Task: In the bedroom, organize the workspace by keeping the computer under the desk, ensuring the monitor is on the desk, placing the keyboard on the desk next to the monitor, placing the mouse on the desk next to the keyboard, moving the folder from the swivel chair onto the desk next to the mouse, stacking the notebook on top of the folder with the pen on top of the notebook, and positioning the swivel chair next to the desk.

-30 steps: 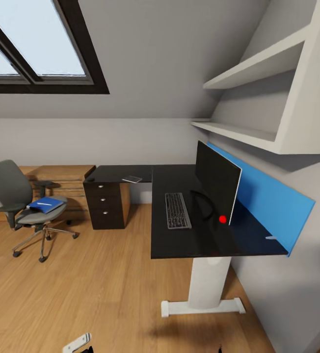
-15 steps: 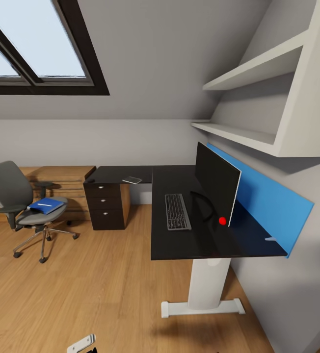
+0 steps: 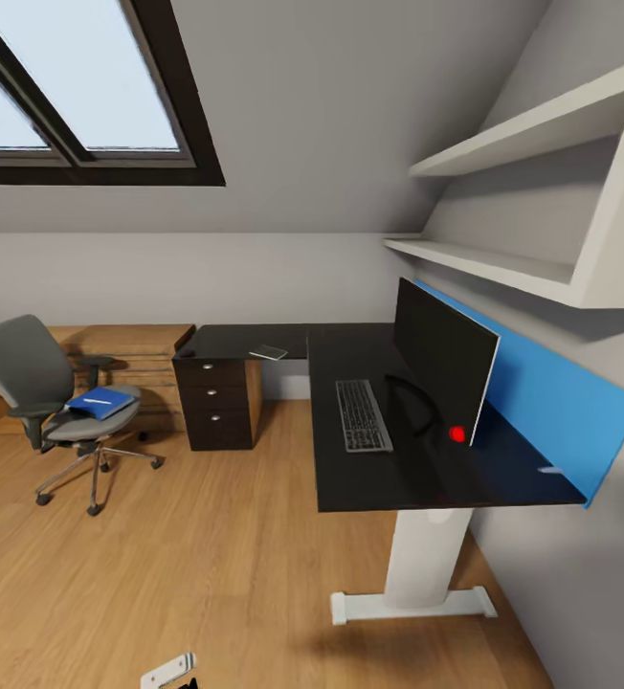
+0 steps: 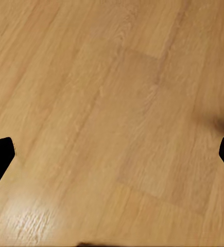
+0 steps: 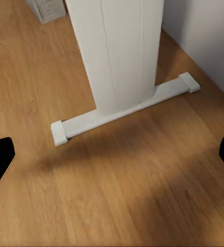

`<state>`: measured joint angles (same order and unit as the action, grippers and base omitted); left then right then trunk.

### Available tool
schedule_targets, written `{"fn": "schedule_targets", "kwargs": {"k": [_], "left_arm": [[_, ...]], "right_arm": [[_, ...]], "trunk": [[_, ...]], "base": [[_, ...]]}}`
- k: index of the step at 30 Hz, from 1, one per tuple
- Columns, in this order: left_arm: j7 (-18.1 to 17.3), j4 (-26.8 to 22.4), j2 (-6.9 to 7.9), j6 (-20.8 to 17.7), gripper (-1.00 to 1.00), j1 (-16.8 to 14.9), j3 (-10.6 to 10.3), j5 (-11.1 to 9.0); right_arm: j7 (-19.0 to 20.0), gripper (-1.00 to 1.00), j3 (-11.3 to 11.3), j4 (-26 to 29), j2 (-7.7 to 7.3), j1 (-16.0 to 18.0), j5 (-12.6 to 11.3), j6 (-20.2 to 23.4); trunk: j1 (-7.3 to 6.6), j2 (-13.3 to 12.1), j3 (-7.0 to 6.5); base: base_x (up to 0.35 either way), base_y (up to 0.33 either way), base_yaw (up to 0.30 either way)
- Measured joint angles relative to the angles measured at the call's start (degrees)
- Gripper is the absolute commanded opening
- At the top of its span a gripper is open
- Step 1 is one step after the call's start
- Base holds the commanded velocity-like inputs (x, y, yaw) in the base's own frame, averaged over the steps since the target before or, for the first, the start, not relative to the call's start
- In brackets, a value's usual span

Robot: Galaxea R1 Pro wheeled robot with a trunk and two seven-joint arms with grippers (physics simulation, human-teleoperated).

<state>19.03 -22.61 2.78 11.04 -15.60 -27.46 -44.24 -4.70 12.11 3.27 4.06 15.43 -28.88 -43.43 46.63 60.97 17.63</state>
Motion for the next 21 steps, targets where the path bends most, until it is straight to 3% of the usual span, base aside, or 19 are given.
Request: {"fn": "schedule_targets", "kwargs": {"k": [10,21], "left_arm": [[0.09,1.07,-0.02,0.01,1.0,0.0,-0.07,0.05],[0.16,1.73,-0.01,-0.03,1.0,0.01,-0.02,0.02]], "right_arm": [[0.0,1.0,0.22,-0.26,-0.05,0.01,0.26,0.3],[-0.06,1.0,0.15,-0.33,0.01,0.01,4.39,0.39]], "trunk": [[-0.02,0.0,0.0],[-0.02,0.01,0.15]], "base": [[0.187,0.297,0.221],[0.293,0.138,0.277]]}}
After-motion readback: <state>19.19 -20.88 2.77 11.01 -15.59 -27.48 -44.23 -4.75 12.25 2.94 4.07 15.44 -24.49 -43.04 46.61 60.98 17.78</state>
